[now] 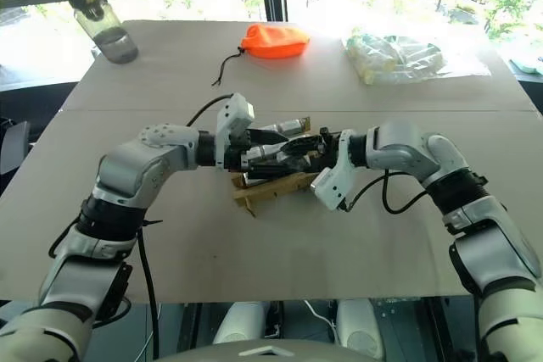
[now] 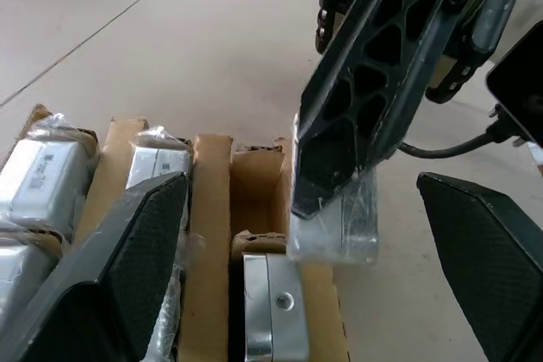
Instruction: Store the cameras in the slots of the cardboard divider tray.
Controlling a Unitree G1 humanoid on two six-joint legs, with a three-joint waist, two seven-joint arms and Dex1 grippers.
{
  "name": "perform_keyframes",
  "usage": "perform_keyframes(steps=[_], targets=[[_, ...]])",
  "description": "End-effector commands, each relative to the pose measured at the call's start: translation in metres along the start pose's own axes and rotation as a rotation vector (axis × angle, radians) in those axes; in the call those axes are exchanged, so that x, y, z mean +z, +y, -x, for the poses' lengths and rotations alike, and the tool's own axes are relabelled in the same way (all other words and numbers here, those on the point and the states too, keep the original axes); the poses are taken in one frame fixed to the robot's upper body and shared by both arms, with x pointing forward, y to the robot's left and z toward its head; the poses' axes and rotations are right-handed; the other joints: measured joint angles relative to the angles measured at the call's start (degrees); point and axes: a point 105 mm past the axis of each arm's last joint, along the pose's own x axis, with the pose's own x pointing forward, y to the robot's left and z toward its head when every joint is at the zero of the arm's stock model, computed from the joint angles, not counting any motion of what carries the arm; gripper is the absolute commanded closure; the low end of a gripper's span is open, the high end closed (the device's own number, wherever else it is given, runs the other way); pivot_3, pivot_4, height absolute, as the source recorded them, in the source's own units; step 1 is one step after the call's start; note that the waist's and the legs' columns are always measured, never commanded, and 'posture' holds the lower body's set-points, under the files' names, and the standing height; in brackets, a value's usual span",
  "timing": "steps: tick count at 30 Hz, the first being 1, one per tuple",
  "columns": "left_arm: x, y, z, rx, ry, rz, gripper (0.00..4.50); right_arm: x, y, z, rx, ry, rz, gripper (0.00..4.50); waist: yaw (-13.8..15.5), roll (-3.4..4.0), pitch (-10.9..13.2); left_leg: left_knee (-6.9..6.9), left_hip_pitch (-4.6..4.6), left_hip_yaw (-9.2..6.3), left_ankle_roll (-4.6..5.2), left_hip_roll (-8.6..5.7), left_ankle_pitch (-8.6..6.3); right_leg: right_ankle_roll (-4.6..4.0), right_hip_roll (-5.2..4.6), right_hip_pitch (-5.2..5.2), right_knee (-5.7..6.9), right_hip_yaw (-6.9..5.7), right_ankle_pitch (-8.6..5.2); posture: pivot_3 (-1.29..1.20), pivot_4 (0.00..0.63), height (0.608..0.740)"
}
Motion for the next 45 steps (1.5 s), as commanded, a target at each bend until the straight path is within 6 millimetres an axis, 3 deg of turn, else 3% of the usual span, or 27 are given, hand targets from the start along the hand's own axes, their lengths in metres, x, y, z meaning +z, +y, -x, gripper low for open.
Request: perform_keyframes(steps=[1, 4, 7, 12, 13, 14, 17, 18, 21, 26, 30, 33, 38, 41, 45], targets=[[0.006, -0.004, -0.002, -0.041, 0.006, -0.03, 0.0, 0.002, -0.012, 0.0, -0.034, -0.023, 0.049, 2.51, -0.05, 0.0, 0.0, -0.01, 0.0, 0.0, 0.0, 0.0, 0.0, 0.0, 0.0, 0.0, -0.01, 0.0, 0.0, 0.0, 0.15, 0.726], [0.006, -0.005, -0.004, -0.049, 0.01, -0.029, 0.0, 0.003, -0.011, 0.0, -0.03, -0.029, 0.055, 2.51, -0.04, 0.0, 0.0, -0.02, -0.02, 0.01, 0.0, 0.0, 0.0, 0.0, 0.0, -0.01, -0.02, -0.01, 0.0, 0.0, 0.15, 0.726], [0.001, -0.009, -0.006, -0.077, 0.032, -0.006, 0.63, 0.002, -0.014, 0.0, -0.039, -0.026, 0.058, 2.51, -0.05, 0.0, 0.0, -0.02, -0.01, 0.01, 0.0, 0.01, 0.0, 0.0, 0.0, -0.01, 0.0, -0.01, 0.0, 0.0, 0.15, 0.726], [-0.001, -0.011, -0.008, -0.089, 0.04, -0.003, 2.91, 0.002, -0.017, 0.0, -0.046, -0.022, 0.066, 2.51, -0.06, 0.0, 0.0, 0.0, 0.03, -0.02, 0.0, 0.01, 0.0, 0.0, 0.0, -0.01, 0.07, 0.04, 0.0, 0.0, 0.15, 0.726], [-0.001, -0.012, -0.009, -0.092, 0.043, -0.002, 3.06, 0.002, -0.017, 0.0, -0.05, -0.022, 0.065, 2.51, -0.07, 0.0, 0.0, 0.0, 0.03, -0.02, 0.0, 0.01, 0.0, 0.0, 0.0, -0.01, 0.07, 0.04, 0.0, 0.0, 0.15, 0.726], [-0.001, -0.012, -0.009, -0.096, 0.045, -0.001, 3.63, 0.002, -0.017, 0.0, -0.052, -0.02, 0.063, 2.51, -0.05, 0.0, 0.0, 0.0, 0.03, -0.02, 0.0, 0.01, 0.0, 0.0, 0.0, -0.01, 0.07, 0.04, 0.0, 0.0, 0.15, 0.726], [-0.002, -0.013, -0.01, -0.097, 0.045, -0.001, 3.71, -0.001, -0.019, 0.002, -0.066, -0.001, 0.039, 2.51, -0.06, 0.0, 0.0, 0.0, 0.02, -0.02, 0.0, 0.01, 0.0, 0.0, -0.01, -0.01, 0.06, 0.05, 0.0, 0.0, 0.15, 0.726], [-0.002, -0.012, -0.01, -0.093, 0.044, -0.004, 3.71, 0.0, -0.022, 0.003, -0.096, -0.008, 0.004, 1.49, -0.05, 0.0, 0.0, 0.0, 0.02, -0.03, 0.0, 0.01, 0.0, 0.0, -0.01, -0.01, 0.06, 0.05, 0.0, 0.0, 0.15, 0.726], [0.001, -0.011, -0.012, -0.082, 0.039, -0.022, 3.71, 0.002, -0.024, 0.009, -0.154, -0.003, -0.087, 0.12, 0.01, 0.0, 0.0, 0.0, 0.0, -0.04, 0.0, 0.01, 0.0, -0.01, -0.01, -0.01, 0.05, 0.05, 0.0, 0.0, 0.15, 0.726], [0.01, -0.009, -0.012, -0.067, 0.011, -0.04, 3.71, -0.008, -0.021, 0.039, -0.255, 0.084, -0.32, 0.05, 0.2, -0.01, 0.01, 0.01, -0.03, -0.07, 0.0, -0.01, 0.0, 0.0, -0.05, 0.0, 0.04, 0.04, 0.01, 0.0, 0.15, 0.726], [0.015, -0.006, -0.012, -0.044, -0.009, -0.051, 3.71, -0.01, -0.002, 0.061, -0.308, 0.137, -0.587, 0.05, 0.52, -0.02, 0.01, 0.02, -0.04, -0.18, 0.01, -0.01, 0.0, -0.01, -0.07, 0.01, 0.05, 0.05, 0.01, 0.0, 0.15, 0.726], [0.026, -0.001, -0.008, -0.015, -0.055, -0.057, 3.71, 0.006, 0.046, 0.082, -0.295, 0.166, -0.988, 0.05, 1.24, -0.08, 0.0, 0.0, -0.03, -0.22, 0.01, -0.01, 0.0, -0.01, -0.06, 0.04, 0.04, 0.05, 0.01, 0.0, 0.15, 0.726], [0.014, -0.002, -0.01, -0.014, 0.018, -0.092, 3.71, 0.033, 0.071, 0.101, -0.469, 0.098, -1.467, 0.05, 1.19, -0.06, 0.02, -0.04, 0.0, -0.2, 0.03, -0.04, -0.01, -0.01, -0.02, 0.04, 0.03, -0.03, 0.01, 0.0, 0.15, 0.726], [0.004, 0.001, -0.015, -0.022, 0.091, -0.117, 3.71, 0.056, 0.083, 0.102, -0.504, 0.04, -1.64, 0.05, 1.34, -0.08, 0.03, -0.02, 0.14, -0.24, 0.04, -0.07, -0.02, 0.0, -0.01, 0.17, 0.05, -0.04, 0.0, 0.0, 0.15, 0.726], [0.01, 0.011, -0.025, -0.002, 0.096, -0.126, 3.71, 0.075, 0.086, 0.103, -0.533, -0.022, -1.705, 0.05, 1.56, -0.13, 0.04, 0.04, 0.1, -0.46, 0.05, -0.09, -0.02, 0.01, 0.07, 0.25, -0.02, -0.03, -0.01, 0.0, 0.15, 0.726]])
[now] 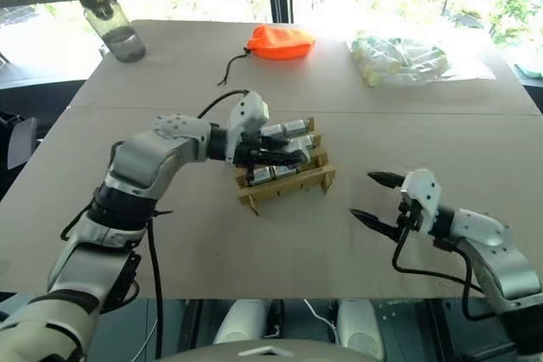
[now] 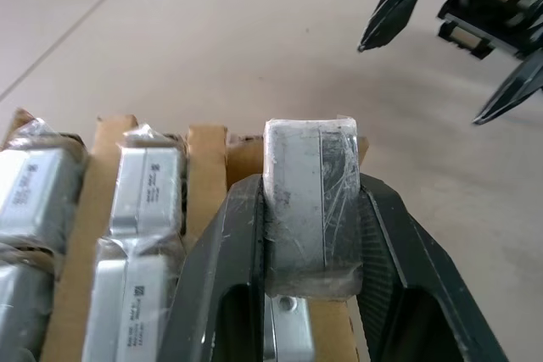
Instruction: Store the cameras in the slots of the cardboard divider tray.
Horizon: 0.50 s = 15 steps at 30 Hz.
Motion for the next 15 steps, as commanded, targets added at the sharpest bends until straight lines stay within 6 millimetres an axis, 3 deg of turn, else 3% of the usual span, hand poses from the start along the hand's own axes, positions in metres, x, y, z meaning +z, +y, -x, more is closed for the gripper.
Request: perform_keyframes(steps=[1, 9, 15], targets=[[0.019, 0.01, -0.003, 0.025, -0.01, -0.084, 3.71, 0.013, 0.008, 0.003, 0.007, -0.063, 0.036, 0.05, 0.03, -0.02, 0.01, 0.0, -0.02, -0.01, 0.0, 0.0, 0.0, 0.0, 0.02, 0.0, -0.02, 0.0, 0.0, 0.0, 0.15, 0.726], [0.021, 0.019, -0.028, 0.003, 0.099, -0.222, 3.71, 0.005, 0.013, 0.004, -0.063, -0.085, 0.057, 0.05, -0.05, -0.04, 0.02, -0.02, -0.11, 0.03, 0.04, -0.07, -0.02, 0.0, 0.02, -0.02, -0.18, -0.19, 0.01, 0.0, 0.15, 0.726], [0.009, 0.021, -0.03, 0.006, 0.203, -0.243, 3.71, 0.005, 0.012, 0.006, -0.111, -0.103, 0.071, 0.05, -0.05, -0.05, 0.01, -0.01, -0.07, 0.01, 0.04, -0.06, -0.02, 0.01, 0.01, 0.0, -0.14, -0.21, 0.0, 0.0, 0.15, 0.726]])
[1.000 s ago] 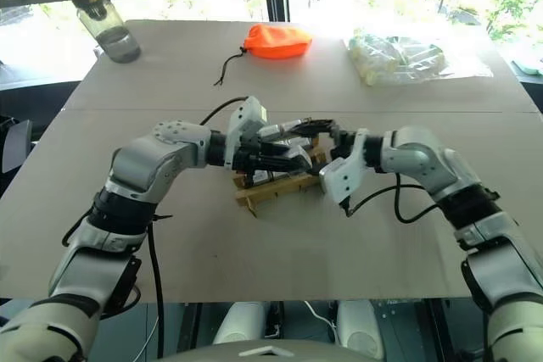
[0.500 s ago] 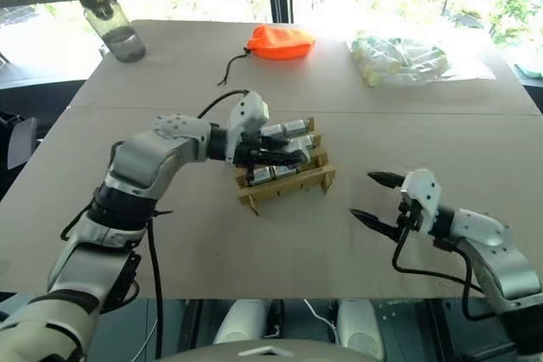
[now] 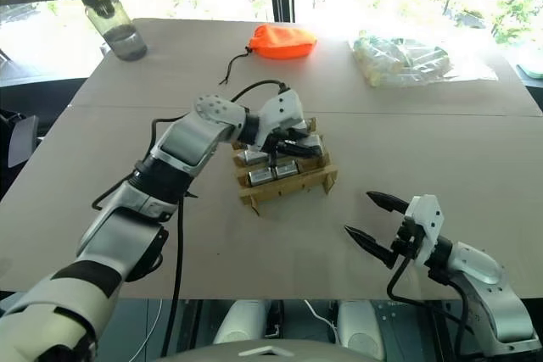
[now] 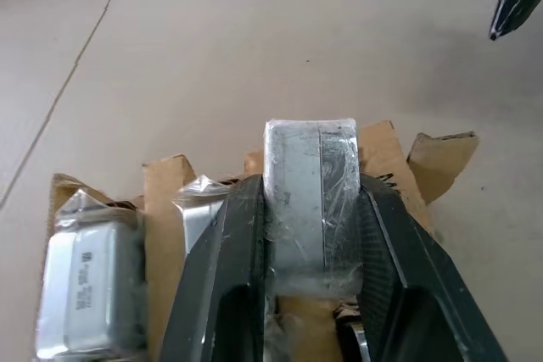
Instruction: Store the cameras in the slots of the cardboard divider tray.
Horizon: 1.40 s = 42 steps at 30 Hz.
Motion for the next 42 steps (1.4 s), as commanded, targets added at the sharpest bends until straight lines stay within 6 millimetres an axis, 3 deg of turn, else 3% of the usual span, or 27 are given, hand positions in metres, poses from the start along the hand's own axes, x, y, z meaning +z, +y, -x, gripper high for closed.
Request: perform_keyframes(steps=[1, 6, 12, 38, 39, 42], targets=[[-0.005, -0.005, 0.0, -0.028, 0.075, -0.028, 3.71, 0.014, -0.003, 0.004, -0.03, -0.038, 0.069, 0.05, 0.0, -0.01, -0.01, 0.01, 0.01, -0.01, 0.0, 0.0, 0.0, 0.0, 0.0, 0.01, 0.01, -0.01, 0.0, 0.0, 0.15, 0.726], [0.002, -0.013, 0.001, -0.067, 0.071, -0.008, 3.71, 0.011, -0.005, 0.005, -0.044, -0.043, 0.069, 0.05, -0.01, -0.01, -0.03, 0.01, 0.04, -0.03, 0.0, 0.02, 0.0, 0.0, 0.02, 0.03, 0.06, 0.01, -0.01, 0.0, 0.15, 0.726], [-0.009, -0.023, 0.001, -0.1, 0.151, 0.007, 3.71, 0.012, -0.006, 0.003, -0.05, -0.061, 0.07, 0.05, -0.05, -0.01, -0.02, 0.01, 0.03, -0.01, 0.0, 0.02, 0.0, 0.0, 0.02, 0.02, 0.04, 0.03, -0.01, 0.0, 0.15, 0.726], [-0.021, -0.024, -0.021, -0.04, 0.202, 0.185, 3.71, 0.02, 0.0, 0.0, -0.037, -0.174, 0.186, 0.05, 0.12, -0.03, -0.19, 0.12, 0.11, -0.05, 0.01, 0.0, 0.0, 0.01, 0.0, 0.1, 0.19, 0.26, -0.02, 0.0, 0.15, 0.726], [-0.022, -0.023, -0.021, -0.038, 0.201, 0.192, 2.69, 0.02, -0.001, 0.0, -0.038, -0.173, 0.187, 0.0, 0.12, -0.03, -0.19, 0.15, 0.14, -0.05, 0.01, 0.0, 0.0, 0.06, -0.01, 0.15, 0.18, 0.25, -0.05, 0.0, 0.15, 0.726], [-0.021, -0.023, -0.021, -0.036, 0.192, 0.208, 1.51, 0.02, -0.001, 0.001, -0.038, -0.169, 0.186, 0.0, 0.13, -0.03, -0.19, 0.15, 0.18, -0.11, 0.02, 0.01, 0.0, 0.09, -0.02, 0.24, 0.17, 0.22, -0.07, 0.0, 0.15, 0.726]])
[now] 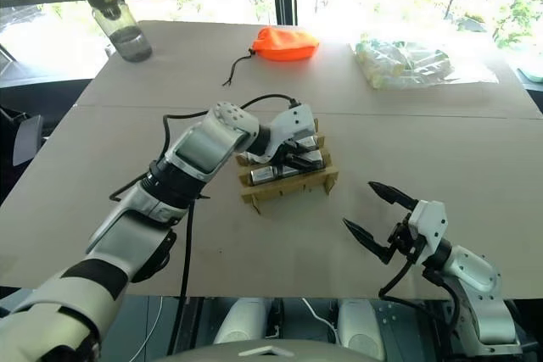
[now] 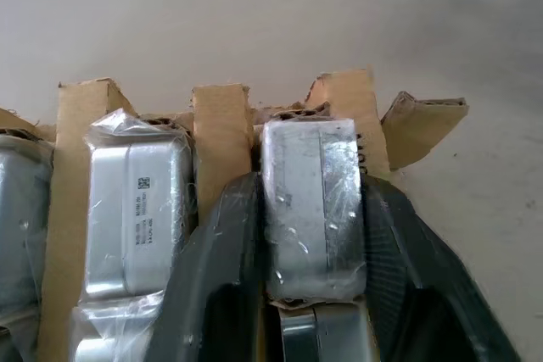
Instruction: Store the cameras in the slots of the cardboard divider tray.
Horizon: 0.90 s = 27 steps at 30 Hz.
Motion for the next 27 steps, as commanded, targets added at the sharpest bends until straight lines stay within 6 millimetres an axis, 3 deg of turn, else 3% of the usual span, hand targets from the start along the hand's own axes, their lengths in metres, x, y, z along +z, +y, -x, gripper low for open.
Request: perform_keyframes(steps=[1, 4, 9, 16, 19, 21, 27], targets=[[-0.011, 0.003, -0.004, 0.019, 0.027, 0.054, 1.11, 0.008, -0.004, 0.003, -0.006, -0.021, 0.035, 0.0, -0.03, 0.0, 0.0, 0.0, 0.01, 0.0, 0.0, 0.0, 0.0, 0.0, 0.0, 0.01, 0.0, 0.01, 0.0, 0.0, 0.15, 0.726], [-0.008, 0.004, -0.003, 0.03, 0.011, 0.068, 0.06, 0.008, -0.003, 0.002, -0.003, -0.02, 0.033, 0.0, -0.03, 0.0, 0.0, 0.02, 0.06, -0.02, 0.02, -0.01, 0.0, 0.04, 0.01, 0.05, 0.06, 0.02, -0.02, 0.0, 0.15, 0.726], [0.023, 0.004, 0.027, 0.082, -0.159, 0.039, 0.06, 0.009, -0.003, 0.006, -0.006, -0.014, 0.025, 0.0, -0.47, 0.02, 0.04, 0.02, 0.14, -0.13, 0.24, 0.04, -0.12, 0.09, 0.03, 0.14, 0.1, 0.01, -0.06, 0.0, 0.15, 0.726], [0.023, -0.007, 0.076, 0.183, -0.415, 0.042, 0.06, 0.007, -0.007, 0.012, -0.004, 0.006, 0.009, 0.0, -0.22, 0.03, 0.04, -0.14, -0.11, -0.07, -0.02, 0.13, 0.01, -0.14, 0.0, -0.15, -0.01, 0.08, 0.05, 0.0, 0.15, 0.726], [0.008, -0.018, 0.096, 0.233, -0.515, 0.05, 0.06, 0.005, -0.012, 0.014, 0.006, 0.02, 0.003, 0.0, -0.21, 0.03, 0.04, -0.11, -0.12, -0.06, -0.01, 0.09, 0.0, -0.12, -0.08, -0.14, -0.05, 0.05, 0.06, 0.0, 0.15, 0.726], [-0.019, -0.028, 0.106, 0.298, -0.524, 0.097, 0.06, 0.003, -0.017, 0.018, 0.012, 0.04, -0.01, 0.0, -0.44, 0.06, 0.02, -0.11, -0.07, -0.04, -0.01, 0.1, 0.0, -0.13, -0.08, -0.12, 0.0, 0.09, 0.06, 0.0, 0.15, 0.726], [-0.07, -0.058, 0.115, 0.403, -0.619, 0.291, 0.06, -0.004, -0.025, 0.029, 0.046, 0.069, -0.057, 0.0, -0.07, 0.03, 0.03, -0.13, 0.05, -0.12, -0.02, 0.15, 0.01, -0.14, -0.07, 0.01, 0.01, 0.01, 0.05, 0.0, 0.15, 0.726]])
